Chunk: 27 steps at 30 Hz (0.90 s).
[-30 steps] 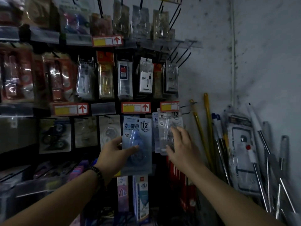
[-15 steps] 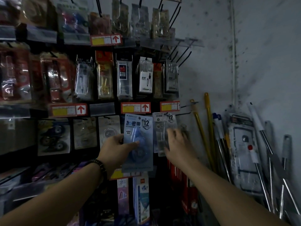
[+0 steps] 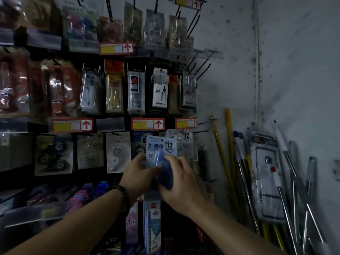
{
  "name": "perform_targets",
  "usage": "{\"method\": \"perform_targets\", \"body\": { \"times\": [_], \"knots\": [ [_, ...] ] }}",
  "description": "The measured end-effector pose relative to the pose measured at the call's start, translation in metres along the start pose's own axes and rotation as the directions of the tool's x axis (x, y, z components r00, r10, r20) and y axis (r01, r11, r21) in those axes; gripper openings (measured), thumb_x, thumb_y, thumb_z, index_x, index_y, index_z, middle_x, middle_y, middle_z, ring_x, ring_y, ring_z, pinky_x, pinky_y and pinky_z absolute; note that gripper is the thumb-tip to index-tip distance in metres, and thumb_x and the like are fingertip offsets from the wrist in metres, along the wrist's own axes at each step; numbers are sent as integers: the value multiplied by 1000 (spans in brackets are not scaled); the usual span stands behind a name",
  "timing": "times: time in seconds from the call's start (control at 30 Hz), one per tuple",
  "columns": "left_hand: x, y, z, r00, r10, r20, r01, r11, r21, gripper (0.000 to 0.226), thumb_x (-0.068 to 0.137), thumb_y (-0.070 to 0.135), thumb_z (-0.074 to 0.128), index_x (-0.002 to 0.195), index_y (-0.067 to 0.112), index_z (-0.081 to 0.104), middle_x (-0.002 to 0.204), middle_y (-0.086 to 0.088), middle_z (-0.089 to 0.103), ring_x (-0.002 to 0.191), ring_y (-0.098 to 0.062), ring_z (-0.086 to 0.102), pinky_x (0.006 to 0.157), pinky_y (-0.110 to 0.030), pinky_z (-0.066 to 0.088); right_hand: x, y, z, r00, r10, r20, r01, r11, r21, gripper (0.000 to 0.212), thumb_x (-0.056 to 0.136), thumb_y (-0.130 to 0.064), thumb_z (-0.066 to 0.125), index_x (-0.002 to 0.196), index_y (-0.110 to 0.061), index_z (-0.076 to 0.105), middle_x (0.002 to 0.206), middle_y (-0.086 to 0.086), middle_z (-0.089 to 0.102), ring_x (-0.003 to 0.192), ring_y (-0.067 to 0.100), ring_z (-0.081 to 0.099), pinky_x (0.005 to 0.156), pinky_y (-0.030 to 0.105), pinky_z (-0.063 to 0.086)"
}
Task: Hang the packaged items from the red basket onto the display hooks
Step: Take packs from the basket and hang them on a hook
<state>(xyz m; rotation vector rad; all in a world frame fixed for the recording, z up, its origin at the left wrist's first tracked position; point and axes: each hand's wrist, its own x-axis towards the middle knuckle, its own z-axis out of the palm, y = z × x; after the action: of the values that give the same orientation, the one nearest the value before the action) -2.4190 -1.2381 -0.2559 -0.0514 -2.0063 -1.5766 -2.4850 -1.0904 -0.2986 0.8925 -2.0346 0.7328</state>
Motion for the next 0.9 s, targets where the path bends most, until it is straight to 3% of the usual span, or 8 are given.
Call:
{"method": "perform_targets", "body": {
  "times": [0.07, 0.2, 0.37, 0.57, 0.77, 0.9],
  "knots": [
    [-1, 1, 7, 1000, -1, 17, 1, 1000, 10, 28, 98, 14, 74, 121, 16, 59, 113, 0, 70, 96, -14, 71, 69, -29, 61, -3, 1, 2, 1000, 1, 23, 0, 1000, -22, 92, 86, -55, 76, 157, -40, 21, 145, -9, 37, 118, 15, 57, 85, 31, 55],
    [2, 1, 7, 997, 33, 75, -49, 970, 236, 32, 101, 25, 71, 127, 21, 53, 118, -2, 70, 101, -22, 74, 88, -44, 65, 1, 11, -3, 999, 42, -2, -42, 999, -2, 86, 88, -45, 77, 155, -41, 23, 150, -8, 37, 125, 18, 54, 88, 32, 54],
    [5, -3, -5, 987, 111, 115, -157, 812, 563, 28, 101, 28, 69, 125, 22, 56, 103, 8, 71, 89, -8, 69, 68, -19, 53, 12, 36, -6, 984, 158, -79, -166, 980, -105, 80, 94, -44, 71, 156, -35, 22, 151, -2, 38, 126, 21, 56, 93, 36, 55],
    [4, -5, -16, 979, 111, 173, -195, 762, 617, 17, 101, 25, 67, 117, 24, 61, 103, 8, 70, 84, -7, 70, 57, -12, 50, 26, 50, 4, 971, 174, -166, -200, 967, -159, 81, 96, -46, 69, 159, -31, 20, 145, 1, 40, 120, 18, 55, 87, 35, 58],
    [0, -4, -12, 970, 112, 217, -230, 716, 659, 24, 99, 35, 71, 118, 25, 61, 107, 12, 68, 95, -5, 67, 78, -20, 57, 41, 56, 18, 969, 196, -152, -217, 966, -139, 84, 96, -41, 71, 158, -33, 16, 147, 6, 32, 128, 24, 49, 94, 41, 57],
    [-1, -4, -13, 964, 115, 241, -255, 661, 705, 25, 97, 39, 73, 116, 27, 61, 110, 10, 71, 100, -10, 67, 89, -29, 59, 40, 60, 22, 966, 194, -173, -220, 964, -147, 85, 96, -44, 70, 161, -31, 17, 147, 8, 34, 123, 24, 53, 90, 40, 59]
  ]
}}
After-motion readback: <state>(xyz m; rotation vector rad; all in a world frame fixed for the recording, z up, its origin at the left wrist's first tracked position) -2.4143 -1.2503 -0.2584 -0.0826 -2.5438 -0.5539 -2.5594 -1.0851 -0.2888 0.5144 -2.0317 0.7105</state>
